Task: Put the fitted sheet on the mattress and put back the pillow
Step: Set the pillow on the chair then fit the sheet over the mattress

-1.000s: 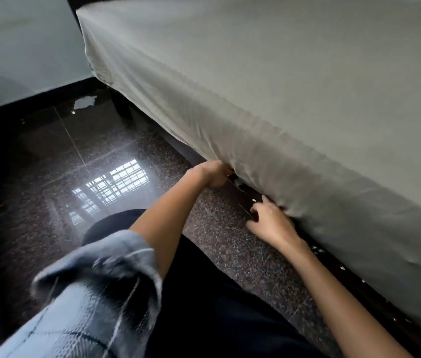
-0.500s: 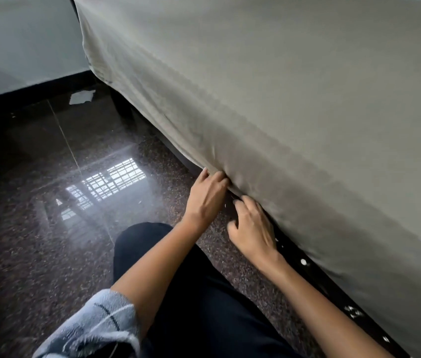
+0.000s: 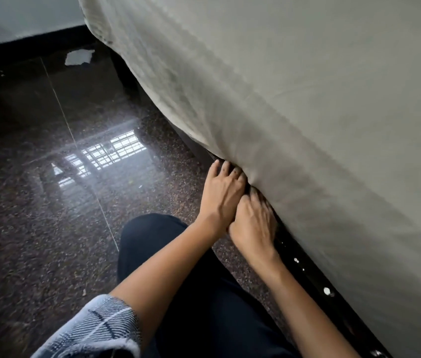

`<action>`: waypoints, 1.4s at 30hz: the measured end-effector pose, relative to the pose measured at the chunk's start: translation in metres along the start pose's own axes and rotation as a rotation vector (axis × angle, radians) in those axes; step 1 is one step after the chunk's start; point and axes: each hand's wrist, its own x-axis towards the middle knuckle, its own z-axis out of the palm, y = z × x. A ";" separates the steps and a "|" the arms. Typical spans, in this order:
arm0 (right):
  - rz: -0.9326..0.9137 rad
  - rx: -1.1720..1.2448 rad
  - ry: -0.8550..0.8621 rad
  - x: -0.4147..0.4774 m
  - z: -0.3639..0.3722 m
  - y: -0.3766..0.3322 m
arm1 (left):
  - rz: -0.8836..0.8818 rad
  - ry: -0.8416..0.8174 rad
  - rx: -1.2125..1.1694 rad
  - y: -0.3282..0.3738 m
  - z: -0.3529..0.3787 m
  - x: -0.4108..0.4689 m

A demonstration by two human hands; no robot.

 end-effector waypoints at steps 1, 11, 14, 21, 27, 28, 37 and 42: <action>0.011 0.011 -0.007 0.006 -0.003 -0.001 | 0.001 -0.040 -0.016 -0.002 -0.001 0.004; -0.163 0.014 -0.293 0.007 -0.003 0.015 | 0.015 0.056 -0.287 -0.036 -0.050 -0.012; -0.165 0.009 -0.371 0.006 -0.005 0.011 | -0.046 -0.063 -0.110 -0.054 -0.049 -0.006; -0.178 0.089 -0.441 0.010 -0.008 0.016 | 0.014 -0.169 -0.019 -0.065 -0.047 0.010; -0.152 0.175 -0.382 0.010 -0.009 0.016 | 0.085 -0.451 0.128 -0.073 -0.040 0.023; -0.149 0.180 -0.360 0.010 -0.009 0.016 | 0.074 -0.458 0.153 -0.072 -0.039 0.031; -0.154 0.173 -0.236 0.004 -0.009 0.014 | -0.033 -0.354 0.176 -0.060 -0.039 0.052; -0.178 0.172 -0.254 0.006 -0.012 0.016 | 0.098 -0.474 0.169 -0.084 -0.030 0.043</action>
